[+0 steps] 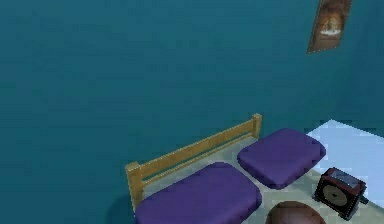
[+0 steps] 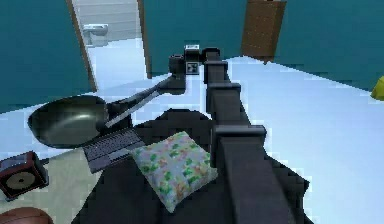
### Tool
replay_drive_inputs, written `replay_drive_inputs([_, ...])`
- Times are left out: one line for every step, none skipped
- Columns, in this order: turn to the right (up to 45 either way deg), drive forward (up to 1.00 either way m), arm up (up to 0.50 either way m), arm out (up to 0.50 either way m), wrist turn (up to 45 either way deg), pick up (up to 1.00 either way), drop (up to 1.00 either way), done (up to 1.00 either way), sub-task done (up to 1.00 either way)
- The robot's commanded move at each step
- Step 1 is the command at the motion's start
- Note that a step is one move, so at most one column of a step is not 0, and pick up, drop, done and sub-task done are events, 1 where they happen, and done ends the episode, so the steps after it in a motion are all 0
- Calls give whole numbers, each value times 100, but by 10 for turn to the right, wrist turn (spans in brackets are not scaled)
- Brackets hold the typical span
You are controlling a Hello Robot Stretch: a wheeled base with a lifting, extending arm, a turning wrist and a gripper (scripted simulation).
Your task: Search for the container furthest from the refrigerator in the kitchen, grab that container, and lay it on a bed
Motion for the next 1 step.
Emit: replay_drive_inputs([0, 0, -26, 0, 0, 0, 0, 0, 0])
